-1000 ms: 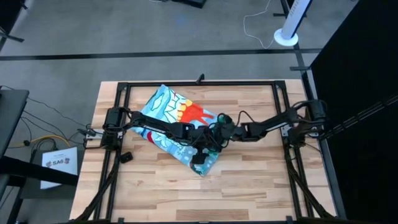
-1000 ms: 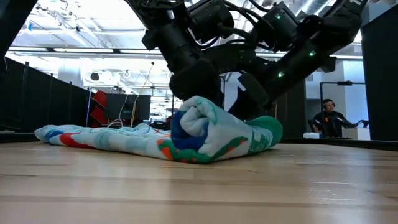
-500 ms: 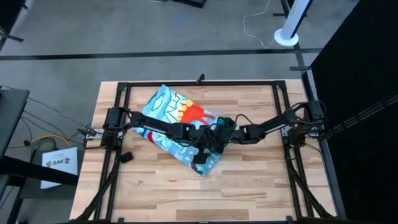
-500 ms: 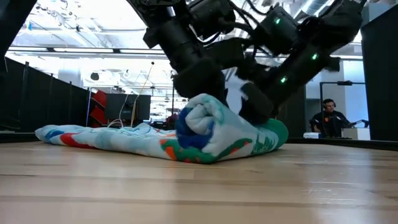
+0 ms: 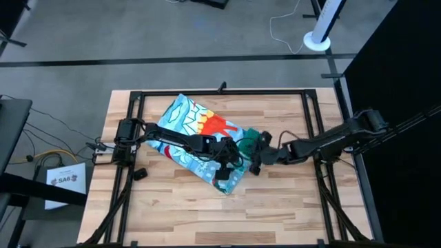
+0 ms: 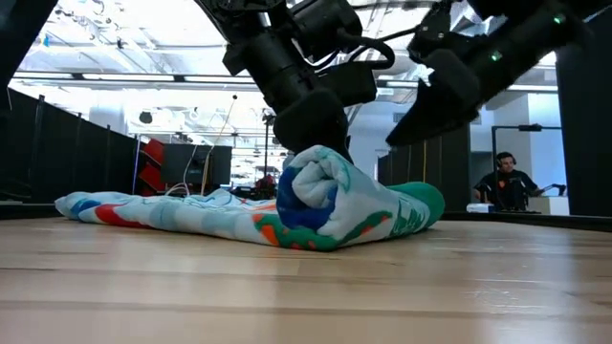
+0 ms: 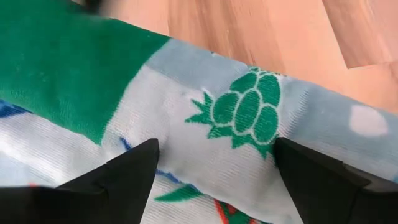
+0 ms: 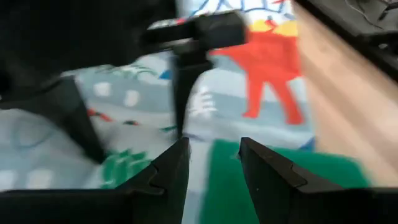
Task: Roll towel
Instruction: Roll the multicolor dinosaur print towel
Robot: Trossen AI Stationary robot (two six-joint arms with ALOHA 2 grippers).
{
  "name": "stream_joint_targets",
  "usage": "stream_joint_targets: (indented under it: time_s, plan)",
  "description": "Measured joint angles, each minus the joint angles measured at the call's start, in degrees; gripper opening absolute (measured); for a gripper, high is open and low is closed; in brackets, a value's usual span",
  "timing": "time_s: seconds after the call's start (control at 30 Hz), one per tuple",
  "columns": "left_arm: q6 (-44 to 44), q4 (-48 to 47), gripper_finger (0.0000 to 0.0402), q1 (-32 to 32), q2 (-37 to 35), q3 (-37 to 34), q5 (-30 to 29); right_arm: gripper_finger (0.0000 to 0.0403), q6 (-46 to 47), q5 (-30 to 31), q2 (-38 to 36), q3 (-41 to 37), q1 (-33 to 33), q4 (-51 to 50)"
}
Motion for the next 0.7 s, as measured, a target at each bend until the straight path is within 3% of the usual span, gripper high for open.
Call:
stream_joint_targets:
  time_s: [0.17,0.23,0.33,0.5,0.7]
  plan:
    - [-0.5,0.0,0.0306,0.0,0.0,0.0,0.1,0.0133,-0.4,3.6,9.5,-2.8,4.9,18.2]
    - [-0.5,0.1,0.0306,0.0,0.0,-0.1,0.1,0.0133,-1.2,8.0,13.4,-2.4,5.9,21.7]
    - [-0.5,0.2,0.0306,0.0,0.0,-0.1,0.1,0.0133,0.1,13.7,18.1,-1.2,6.0,21.8]
    - [-0.4,-0.1,0.0306,0.0,0.0,-0.1,0.2,0.0143,1.0,14.2,20.3,0.6,4.7,22.3]
    - [0.4,-0.2,0.0306,0.0,0.0,-0.1,0.2,0.0209,3.2,12.2,20.5,1.4,2.6,22.6]
